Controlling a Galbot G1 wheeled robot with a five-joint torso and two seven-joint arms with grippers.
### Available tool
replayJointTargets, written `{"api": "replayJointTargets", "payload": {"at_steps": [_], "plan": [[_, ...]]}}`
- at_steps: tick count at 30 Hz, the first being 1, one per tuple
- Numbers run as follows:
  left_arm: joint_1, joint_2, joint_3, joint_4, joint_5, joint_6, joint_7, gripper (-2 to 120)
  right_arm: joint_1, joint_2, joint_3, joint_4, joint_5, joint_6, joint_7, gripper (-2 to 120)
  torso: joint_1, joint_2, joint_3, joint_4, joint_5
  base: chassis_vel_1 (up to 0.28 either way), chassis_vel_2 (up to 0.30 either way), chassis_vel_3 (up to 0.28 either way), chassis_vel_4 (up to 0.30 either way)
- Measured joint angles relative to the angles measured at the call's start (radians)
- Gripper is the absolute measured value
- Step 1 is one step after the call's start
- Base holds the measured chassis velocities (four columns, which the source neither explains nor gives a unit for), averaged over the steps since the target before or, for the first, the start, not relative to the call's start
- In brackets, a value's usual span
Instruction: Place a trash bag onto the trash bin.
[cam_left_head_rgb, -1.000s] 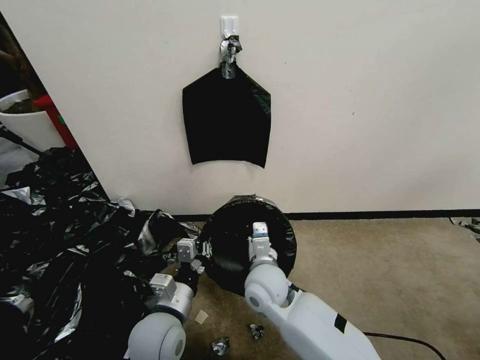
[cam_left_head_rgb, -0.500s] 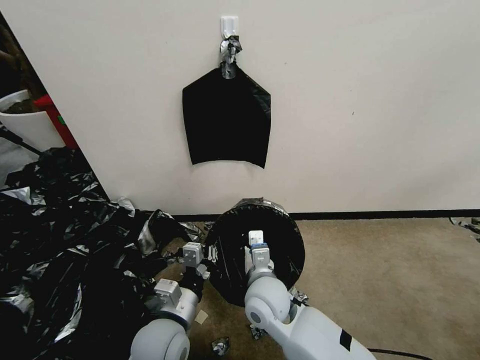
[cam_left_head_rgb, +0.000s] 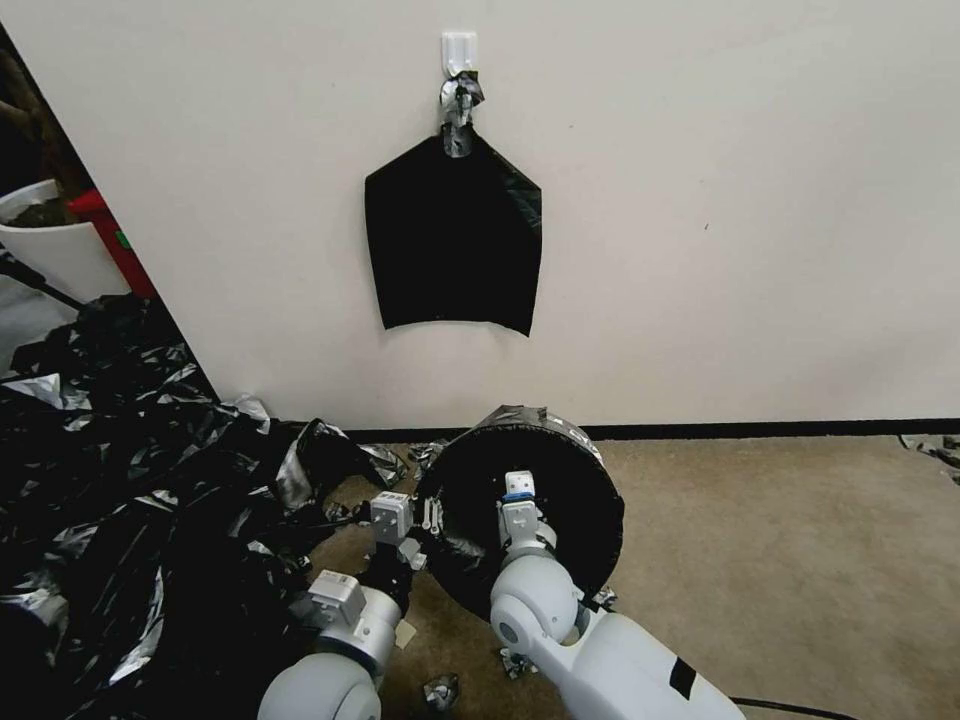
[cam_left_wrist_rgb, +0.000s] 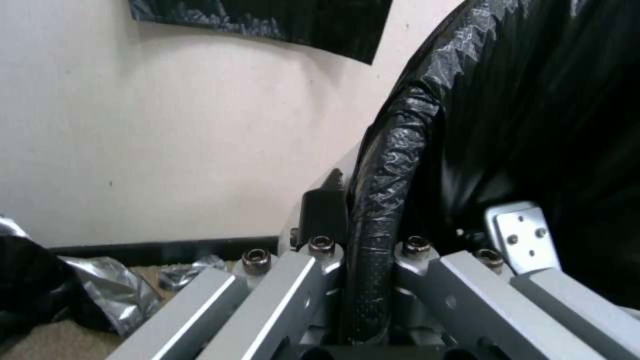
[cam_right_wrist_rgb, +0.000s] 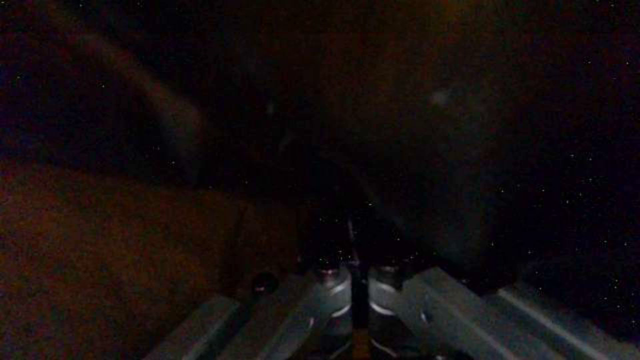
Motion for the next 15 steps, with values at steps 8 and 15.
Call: {"api": "replayJointTargets", "payload": {"at_steps": [8,15], "plan": [[0.000,-0.001,0.001,-0.003,0.003,0.003,-0.002,3,-0.037,-0.017,-0.001,0.094,0.082,0.109,-0.074,0,0.000,0.000,0.000,0.0001,0.0000,0.000,0.000,0.000,0.000],[-0.001,-0.001,0.009,-0.008,0.008,0.006,0.002,3,-0.042,-0.024,-0.012,0.095,0.201,0.010,-0.072,0,0.000,0.000,0.000,0.0000,0.0001,0.000,0.000,0.000,0.000]]}}
